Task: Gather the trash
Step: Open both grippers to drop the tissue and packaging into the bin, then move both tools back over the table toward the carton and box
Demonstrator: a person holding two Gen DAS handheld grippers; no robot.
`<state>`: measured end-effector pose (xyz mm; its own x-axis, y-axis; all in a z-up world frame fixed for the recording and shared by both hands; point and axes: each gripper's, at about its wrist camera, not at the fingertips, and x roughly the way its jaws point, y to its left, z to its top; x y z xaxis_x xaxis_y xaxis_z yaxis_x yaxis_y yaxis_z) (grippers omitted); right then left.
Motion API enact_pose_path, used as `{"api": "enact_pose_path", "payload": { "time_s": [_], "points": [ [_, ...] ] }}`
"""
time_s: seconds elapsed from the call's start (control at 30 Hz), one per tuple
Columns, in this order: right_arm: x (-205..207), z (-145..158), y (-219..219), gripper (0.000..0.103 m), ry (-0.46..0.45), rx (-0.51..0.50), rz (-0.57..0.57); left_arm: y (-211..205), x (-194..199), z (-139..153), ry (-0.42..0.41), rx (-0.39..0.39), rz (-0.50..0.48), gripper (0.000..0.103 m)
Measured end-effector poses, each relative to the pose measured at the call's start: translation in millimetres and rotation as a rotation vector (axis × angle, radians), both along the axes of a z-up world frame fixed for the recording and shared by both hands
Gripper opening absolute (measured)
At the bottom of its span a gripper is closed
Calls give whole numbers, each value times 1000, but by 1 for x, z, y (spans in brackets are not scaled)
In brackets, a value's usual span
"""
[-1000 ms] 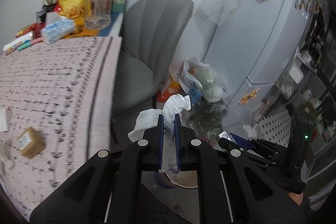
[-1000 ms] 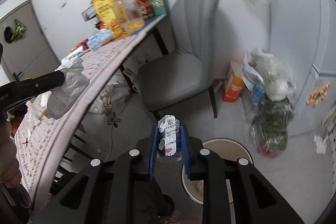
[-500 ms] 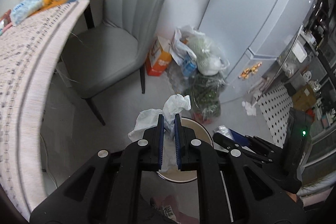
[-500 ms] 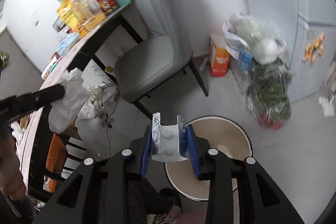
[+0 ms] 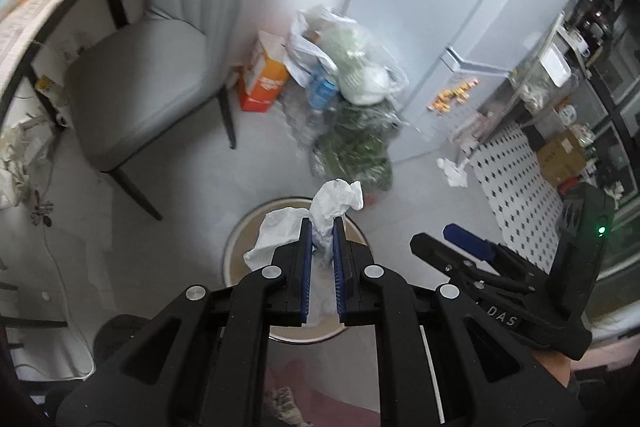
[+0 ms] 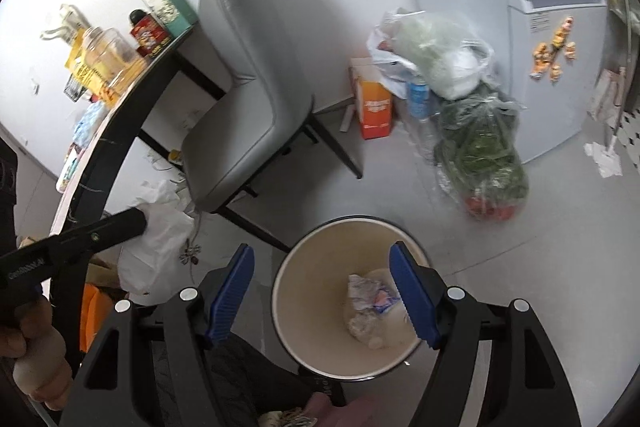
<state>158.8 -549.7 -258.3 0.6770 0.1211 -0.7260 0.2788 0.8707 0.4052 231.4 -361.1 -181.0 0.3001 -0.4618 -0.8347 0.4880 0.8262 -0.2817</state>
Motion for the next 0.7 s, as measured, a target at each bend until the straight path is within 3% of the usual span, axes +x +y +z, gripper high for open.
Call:
{"api": "enact_pose_path", "payload": {
  "time_s": [0.07,0.13,0.17,0.43,0.7],
  "points": [
    [-6,2,-7,70,7,-7,-17,-4,0,-4,16,-14,-3,17],
    [-12,3,-12,70,12,-21,-31,-2,3,-7,62,-50,20,62],
    [-15,3,-14,70,13,-25,-40,4,4,-4,69,-88,46,67],
    [-12,0,4,71,42,-13,-37,43,5,25,-20,-88,129,87],
    [3,30,54,82,2,-61,8,100,2,55,-103,-104,239,91]
  ]
}}
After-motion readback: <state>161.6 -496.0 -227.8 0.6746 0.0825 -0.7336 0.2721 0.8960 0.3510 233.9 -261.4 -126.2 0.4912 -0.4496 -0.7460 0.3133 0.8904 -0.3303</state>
